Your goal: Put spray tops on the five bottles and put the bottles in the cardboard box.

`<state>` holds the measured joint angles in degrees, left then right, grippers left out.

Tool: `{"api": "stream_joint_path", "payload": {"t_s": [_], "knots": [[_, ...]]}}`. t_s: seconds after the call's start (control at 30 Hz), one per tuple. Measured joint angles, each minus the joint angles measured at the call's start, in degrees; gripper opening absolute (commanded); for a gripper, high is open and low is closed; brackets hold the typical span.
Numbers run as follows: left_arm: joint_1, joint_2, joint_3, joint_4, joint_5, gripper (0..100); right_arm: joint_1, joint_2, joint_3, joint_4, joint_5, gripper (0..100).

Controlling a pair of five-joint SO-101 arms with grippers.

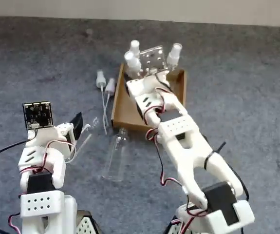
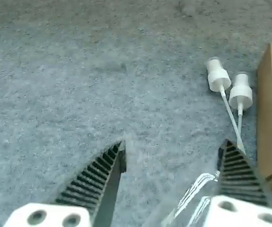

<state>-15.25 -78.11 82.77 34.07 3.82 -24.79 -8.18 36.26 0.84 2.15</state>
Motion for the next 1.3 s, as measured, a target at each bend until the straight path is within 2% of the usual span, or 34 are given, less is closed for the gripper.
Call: {"api": "stream_joint_path", "payload": {"t_s": [0.27, 0.77, 1.07, 1.3], "knots": [[0.0, 0.0, 0.2, 0.0, 0.0, 25, -2.7, 5.7, -0.7, -1.7, 0.0, 0.5], [0.0, 0.0, 0.2, 0.0, -0.1, 25, -2.5, 10.5, -5.0, -1.6, 0.0, 1.1], [0.0, 0.0, 0.2, 0.0, -0.1, 25, -2.9, 10.5, -9.0, 5.3, 0.1, 15.7], [0.0, 0.0, 0.2, 0.0, -0.1, 25, -2.9, 10.5, -9.1, 5.5, 0.1, 17.4]]}}
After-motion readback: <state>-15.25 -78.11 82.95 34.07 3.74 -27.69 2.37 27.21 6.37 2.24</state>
